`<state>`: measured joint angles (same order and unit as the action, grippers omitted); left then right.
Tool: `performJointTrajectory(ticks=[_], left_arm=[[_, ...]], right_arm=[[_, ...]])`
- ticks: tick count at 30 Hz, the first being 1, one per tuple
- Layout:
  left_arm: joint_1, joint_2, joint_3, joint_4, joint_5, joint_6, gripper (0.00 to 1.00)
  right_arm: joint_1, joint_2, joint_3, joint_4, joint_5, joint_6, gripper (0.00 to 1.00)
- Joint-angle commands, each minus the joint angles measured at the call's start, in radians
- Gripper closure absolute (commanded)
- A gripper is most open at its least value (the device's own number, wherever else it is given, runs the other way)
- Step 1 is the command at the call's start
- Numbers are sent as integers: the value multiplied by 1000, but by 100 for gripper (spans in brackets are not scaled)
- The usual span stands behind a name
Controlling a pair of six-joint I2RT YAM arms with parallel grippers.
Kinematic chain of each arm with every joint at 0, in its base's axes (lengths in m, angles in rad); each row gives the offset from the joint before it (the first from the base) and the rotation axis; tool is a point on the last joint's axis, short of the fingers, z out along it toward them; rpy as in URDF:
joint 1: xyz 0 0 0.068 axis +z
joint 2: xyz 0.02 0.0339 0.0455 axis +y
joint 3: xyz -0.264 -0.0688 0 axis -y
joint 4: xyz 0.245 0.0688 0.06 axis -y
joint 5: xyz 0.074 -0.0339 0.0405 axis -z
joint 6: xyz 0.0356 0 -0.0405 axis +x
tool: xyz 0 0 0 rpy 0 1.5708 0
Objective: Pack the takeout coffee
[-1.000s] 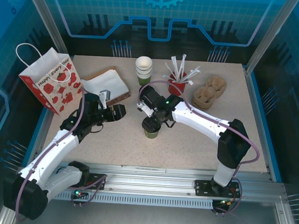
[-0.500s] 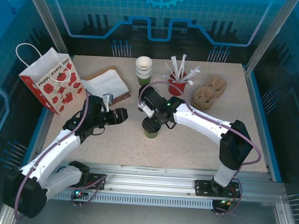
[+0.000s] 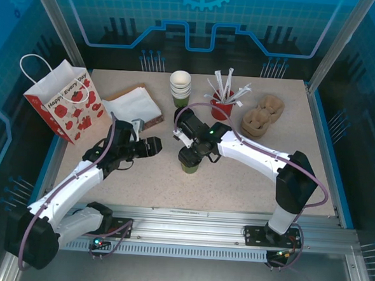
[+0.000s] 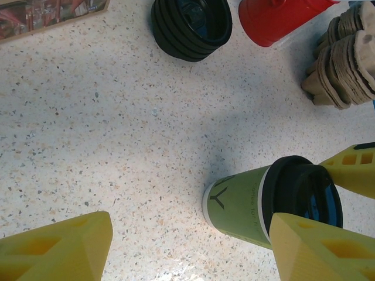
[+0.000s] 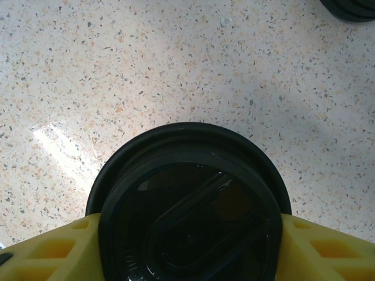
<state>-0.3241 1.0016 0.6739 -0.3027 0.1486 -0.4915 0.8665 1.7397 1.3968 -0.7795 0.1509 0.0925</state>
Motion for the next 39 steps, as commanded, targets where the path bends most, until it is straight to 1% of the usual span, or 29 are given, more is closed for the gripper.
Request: performJointTrajectory(ticks=[1, 8, 20, 33, 39], left_arm=[[-8, 6, -22, 20, -24, -4, 27], [-11, -3, -15, 26, -35, -2, 27], [-11, 5, 1, 30, -53, 8, 27], [-18, 2, -2, 27, -56, 10, 27], [-24, 1, -2, 24, -64, 14, 27]], right_arm=[[16, 99, -65, -165, 1, 29, 48], [28, 81, 2, -175, 33, 19, 44], [29, 69, 73, -198, 34, 6, 34], [27, 59, 108, -211, 34, -1, 27], [20, 52, 117, -205, 9, 1, 24]])
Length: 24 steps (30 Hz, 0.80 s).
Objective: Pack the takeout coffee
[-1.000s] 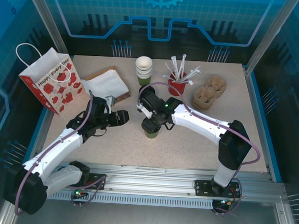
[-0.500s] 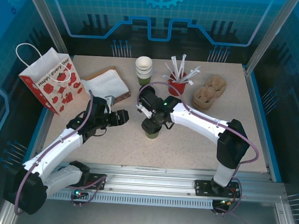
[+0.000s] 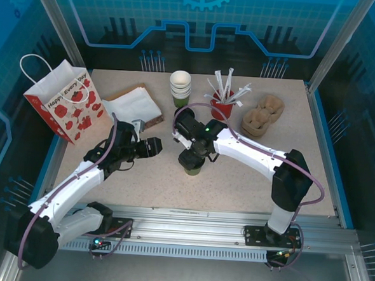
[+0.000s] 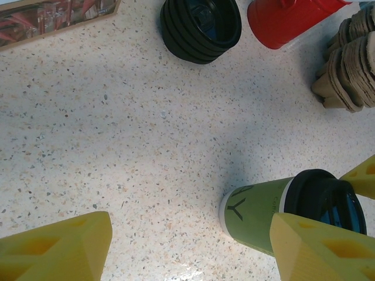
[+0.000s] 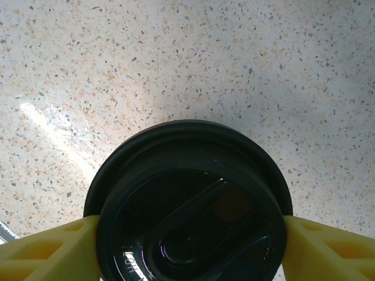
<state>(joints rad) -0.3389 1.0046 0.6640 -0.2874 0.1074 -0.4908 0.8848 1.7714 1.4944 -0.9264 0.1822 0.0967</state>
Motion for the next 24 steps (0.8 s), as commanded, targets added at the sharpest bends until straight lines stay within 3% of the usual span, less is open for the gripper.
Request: performJointTrajectory(ticks=[1, 24], left_arm=[[-9, -1, 9, 8, -23, 13, 27], [-18, -6, 18, -7, -25, 21, 27]], right_arm=[[1, 17, 20, -55, -27, -3, 24], [-18, -22, 48, -65, -56, -11, 17]])
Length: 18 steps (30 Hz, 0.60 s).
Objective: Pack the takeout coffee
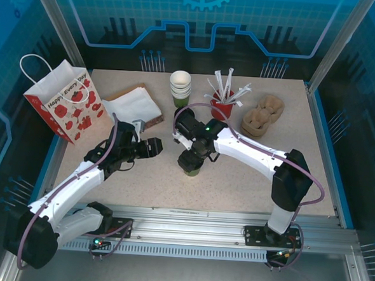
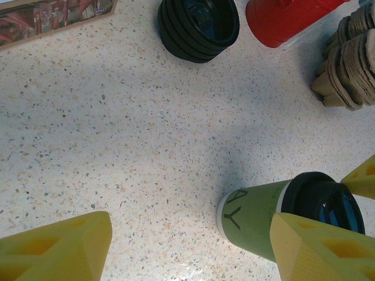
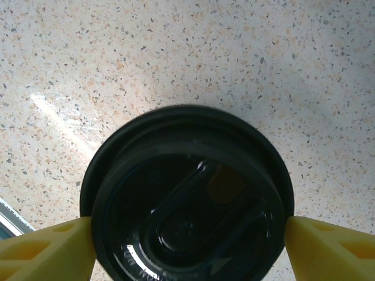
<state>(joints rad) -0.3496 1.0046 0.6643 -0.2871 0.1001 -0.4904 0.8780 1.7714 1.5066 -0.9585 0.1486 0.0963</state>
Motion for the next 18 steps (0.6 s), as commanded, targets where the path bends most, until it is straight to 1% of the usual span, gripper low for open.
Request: performJointTrajectory(ticks=[1, 7, 18], left_arm=[[-10, -6, 18, -7, -20, 20, 27], [-11, -5, 16, -4, -20, 21, 27], [-12, -14, 10, -9, -23, 22, 27]], right_arm=[[-13, -24, 35, -34, -25, -10, 17], [-22, -30, 34, -33, -49, -10, 16], [-34, -9, 12, -11, -68, -11, 23]])
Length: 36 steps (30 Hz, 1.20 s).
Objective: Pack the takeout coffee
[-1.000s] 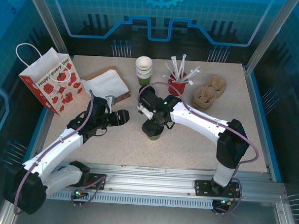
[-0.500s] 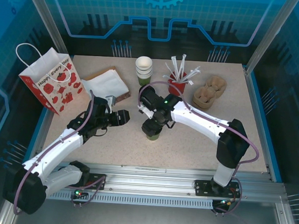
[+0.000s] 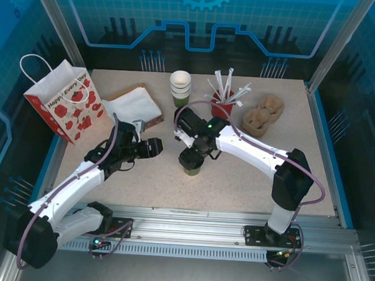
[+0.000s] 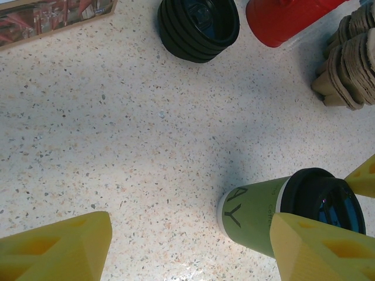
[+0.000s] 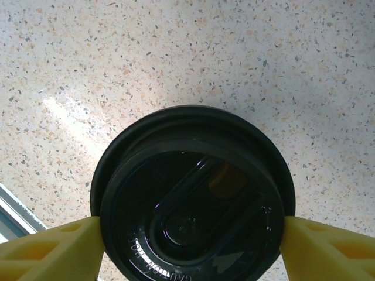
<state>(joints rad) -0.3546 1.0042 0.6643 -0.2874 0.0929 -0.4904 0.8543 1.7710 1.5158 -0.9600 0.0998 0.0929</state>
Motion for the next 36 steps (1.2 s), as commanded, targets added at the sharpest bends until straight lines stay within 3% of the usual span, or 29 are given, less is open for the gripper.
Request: performJointTrajectory(ticks=[1, 15, 36], left_arm=[[-7, -15, 11, -9, -18, 22, 27], [-8, -17, -2, 1, -11, 16, 26], [-20, -6, 21, 1, -4, 22, 26]], right_arm=[[-12, -8, -2, -8, -18, -7, 24], [-15, -6, -55, -6, 8, -3, 30], [-12, -43, 42, -25, -14, -5, 17]])
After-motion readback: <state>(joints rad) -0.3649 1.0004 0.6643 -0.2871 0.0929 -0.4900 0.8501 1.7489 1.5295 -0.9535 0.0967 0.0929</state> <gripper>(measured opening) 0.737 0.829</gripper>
